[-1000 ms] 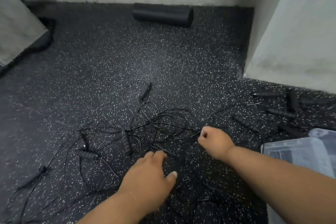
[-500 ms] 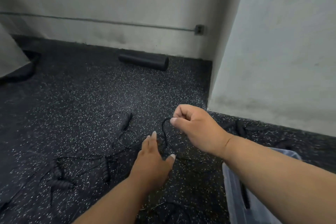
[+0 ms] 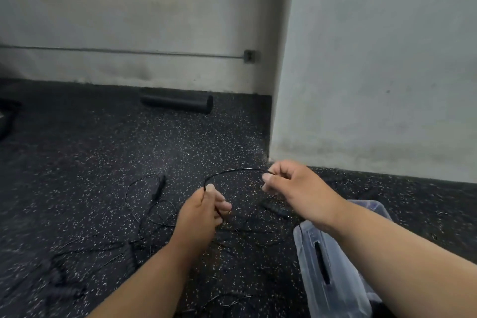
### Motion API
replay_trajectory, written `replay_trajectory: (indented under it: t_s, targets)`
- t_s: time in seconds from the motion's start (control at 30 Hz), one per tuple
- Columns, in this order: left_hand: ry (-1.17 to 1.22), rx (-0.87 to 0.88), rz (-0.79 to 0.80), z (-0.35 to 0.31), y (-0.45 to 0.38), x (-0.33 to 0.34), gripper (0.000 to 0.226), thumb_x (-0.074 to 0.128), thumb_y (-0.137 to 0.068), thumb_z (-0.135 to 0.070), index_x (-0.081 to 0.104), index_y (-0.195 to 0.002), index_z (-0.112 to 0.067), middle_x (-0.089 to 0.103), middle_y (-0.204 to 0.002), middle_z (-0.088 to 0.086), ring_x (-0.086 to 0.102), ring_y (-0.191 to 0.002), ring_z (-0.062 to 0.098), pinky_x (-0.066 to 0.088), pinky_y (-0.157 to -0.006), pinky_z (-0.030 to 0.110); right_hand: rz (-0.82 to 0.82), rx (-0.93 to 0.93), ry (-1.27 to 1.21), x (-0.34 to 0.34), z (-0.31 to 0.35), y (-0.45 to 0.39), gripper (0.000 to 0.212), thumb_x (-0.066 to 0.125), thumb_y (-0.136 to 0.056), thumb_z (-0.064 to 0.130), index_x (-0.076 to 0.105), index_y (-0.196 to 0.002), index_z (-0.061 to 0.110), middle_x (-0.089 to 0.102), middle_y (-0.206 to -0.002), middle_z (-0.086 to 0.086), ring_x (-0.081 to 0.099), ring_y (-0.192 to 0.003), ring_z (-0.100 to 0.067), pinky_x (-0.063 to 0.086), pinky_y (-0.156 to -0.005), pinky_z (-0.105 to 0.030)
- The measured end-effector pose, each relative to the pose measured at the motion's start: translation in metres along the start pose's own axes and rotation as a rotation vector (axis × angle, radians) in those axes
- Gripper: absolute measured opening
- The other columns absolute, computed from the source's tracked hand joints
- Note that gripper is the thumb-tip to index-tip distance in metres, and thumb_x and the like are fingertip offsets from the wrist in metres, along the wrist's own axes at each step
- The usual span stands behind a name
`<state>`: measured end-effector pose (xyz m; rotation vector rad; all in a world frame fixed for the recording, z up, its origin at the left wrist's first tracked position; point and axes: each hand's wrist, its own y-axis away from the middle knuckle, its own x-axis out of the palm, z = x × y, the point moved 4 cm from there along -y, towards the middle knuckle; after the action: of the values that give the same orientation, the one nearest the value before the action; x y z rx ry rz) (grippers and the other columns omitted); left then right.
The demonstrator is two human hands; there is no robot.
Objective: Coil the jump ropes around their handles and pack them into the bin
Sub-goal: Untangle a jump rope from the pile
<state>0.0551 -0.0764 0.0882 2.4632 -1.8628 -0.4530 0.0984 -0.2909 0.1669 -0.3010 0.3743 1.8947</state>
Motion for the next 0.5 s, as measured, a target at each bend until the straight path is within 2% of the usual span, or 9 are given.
replay_trajectory:
  t_s: [0.07,0.17,0.23,0.3,0.37,0.4,0.43,0.5]
  targets:
    - [0.055,0.023,0.058,-0.010,0.000,0.004,0.042,0.038,-0.113,-0.040,0.068,-0.104,-0.012,0.080,-0.095,0.005,0.076,-0.096,0.026,0.062,-0.089,0.047,-0.003,0.051,-0.090,0.000,-0.008,-0.003,0.021,0.060,-0.105,0.032,0.069,-0.093,0.017,0.076,-0.091,-0.009,0.062,-0.080,-0.022,0.051,-0.074,-0.039]
    - [-0.049,0.005,0.172,-0.004,-0.001,0.017,0.032,0.043,-0.112,-0.035,0.074,-0.109,-0.028,0.079,-0.103,-0.005,0.074,-0.103,0.021,0.061,-0.095,0.043,0.079,0.022,-0.340,0.011,0.005,-0.009,0.020,0.054,-0.109,0.026,0.068,-0.102,0.015,0.078,-0.106,-0.006,0.071,-0.099,-0.018,0.056,-0.094,-0.042]
    - [-0.114,-0.027,0.231,0.005,0.002,0.028,0.026,0.048,-0.109,-0.042,0.074,-0.111,-0.042,0.078,-0.108,-0.008,0.072,-0.106,0.023,0.059,-0.097,0.048,0.140,0.003,-0.525,0.022,0.018,-0.013,0.020,0.052,-0.110,0.025,0.068,-0.102,0.016,0.076,-0.113,-0.009,0.072,-0.105,-0.022,0.054,-0.095,-0.044]
    - [-0.130,-0.039,0.283,0.012,0.001,0.039,0.022,0.054,-0.101,-0.050,0.071,-0.112,-0.044,0.077,-0.105,-0.006,0.071,-0.101,0.020,0.058,-0.095,0.048,0.201,0.008,-0.677,0.036,0.026,-0.014,0.021,0.051,-0.110,0.023,0.068,-0.101,0.016,0.073,-0.116,-0.011,0.070,-0.109,-0.025,0.053,-0.094,-0.045]
    - [-0.119,-0.026,0.336,0.008,0.005,0.048,0.016,0.058,-0.104,-0.041,0.069,-0.115,-0.038,0.076,-0.096,-0.018,0.068,-0.093,0.000,0.056,-0.089,0.025,0.218,0.013,-0.759,0.047,0.031,-0.013,0.020,0.050,-0.110,0.022,0.068,-0.102,0.016,0.072,-0.121,-0.013,0.070,-0.111,-0.026,0.054,-0.096,-0.046]
    - [-0.140,-0.010,0.360,0.005,0.006,0.051,0.014,0.058,-0.107,-0.034,0.067,-0.117,-0.036,0.075,-0.091,-0.023,0.065,-0.086,-0.008,0.052,-0.079,0.014,0.210,0.013,-0.782,0.048,0.032,-0.014,0.020,0.049,-0.110,0.022,0.067,-0.104,0.015,0.071,-0.124,-0.012,0.070,-0.112,-0.025,0.054,-0.099,-0.048]
    - [-0.173,0.007,0.380,0.002,0.007,0.053,0.016,0.057,-0.108,-0.029,0.065,-0.119,-0.036,0.075,-0.092,-0.025,0.064,-0.085,-0.011,0.049,-0.072,0.009,0.201,0.013,-0.803,0.049,0.033,-0.015,0.020,0.049,-0.110,0.022,0.066,-0.104,0.015,0.071,-0.124,-0.011,0.069,-0.113,-0.025,0.053,-0.102,-0.050]
    - [-0.165,0.013,0.436,0.005,0.008,0.058,0.022,0.057,-0.108,-0.023,0.063,-0.125,-0.035,0.075,-0.109,-0.024,0.065,-0.104,-0.009,0.046,-0.079,0.004,0.189,0.006,-0.845,0.045,0.036,-0.020,0.022,0.047,-0.110,0.023,0.066,-0.104,0.016,0.070,-0.121,-0.009,0.068,-0.114,-0.026,0.050,-0.106,-0.051]
